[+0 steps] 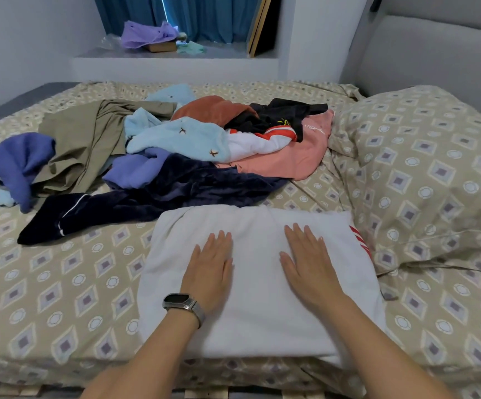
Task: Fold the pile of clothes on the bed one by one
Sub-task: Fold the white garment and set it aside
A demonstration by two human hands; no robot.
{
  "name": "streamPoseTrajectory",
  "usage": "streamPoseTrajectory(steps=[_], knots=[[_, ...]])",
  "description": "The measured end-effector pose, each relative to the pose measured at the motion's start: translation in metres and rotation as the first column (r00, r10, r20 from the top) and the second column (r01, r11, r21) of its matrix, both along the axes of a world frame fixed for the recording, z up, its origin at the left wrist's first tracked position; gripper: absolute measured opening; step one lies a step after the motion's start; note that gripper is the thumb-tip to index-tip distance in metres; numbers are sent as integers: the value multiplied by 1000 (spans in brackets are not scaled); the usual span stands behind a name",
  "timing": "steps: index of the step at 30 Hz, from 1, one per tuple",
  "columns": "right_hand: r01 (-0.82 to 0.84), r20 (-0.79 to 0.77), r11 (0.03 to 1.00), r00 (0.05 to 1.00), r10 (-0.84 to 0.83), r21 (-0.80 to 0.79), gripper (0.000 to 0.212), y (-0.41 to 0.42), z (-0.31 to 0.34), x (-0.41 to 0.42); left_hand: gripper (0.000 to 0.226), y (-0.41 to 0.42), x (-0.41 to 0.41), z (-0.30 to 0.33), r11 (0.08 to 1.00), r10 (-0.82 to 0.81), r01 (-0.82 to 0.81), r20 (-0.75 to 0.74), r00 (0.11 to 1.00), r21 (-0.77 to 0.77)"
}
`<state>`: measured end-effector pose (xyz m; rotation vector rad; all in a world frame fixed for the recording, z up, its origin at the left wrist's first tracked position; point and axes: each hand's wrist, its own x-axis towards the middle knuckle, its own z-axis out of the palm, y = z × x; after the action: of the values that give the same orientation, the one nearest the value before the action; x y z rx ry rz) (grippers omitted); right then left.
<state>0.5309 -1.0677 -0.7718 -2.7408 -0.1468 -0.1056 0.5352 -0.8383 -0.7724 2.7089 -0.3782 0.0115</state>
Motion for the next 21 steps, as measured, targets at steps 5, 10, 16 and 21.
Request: streamPoseTrajectory(steps=[5, 10, 16, 21], knots=[[101, 191, 986, 974, -125, 132, 44, 6, 8, 65, 48, -6, 63, 0, 967, 196, -185, 51, 979, -176], [227, -39, 973, 973, -226, 31, 39, -27, -6, 106, 43, 26, 116, -18, 958, 284, -281, 56, 957, -48], [210, 97, 978, 973, -210, 6, 27, -22, -20, 122, 18, 8, 118, -12, 889, 423, -389, 106, 900, -241], [342, 153, 924, 917, -368, 173, 26, -33, -6, 123, 16, 15, 126, -4, 746, 559, -490, 24, 829, -451]])
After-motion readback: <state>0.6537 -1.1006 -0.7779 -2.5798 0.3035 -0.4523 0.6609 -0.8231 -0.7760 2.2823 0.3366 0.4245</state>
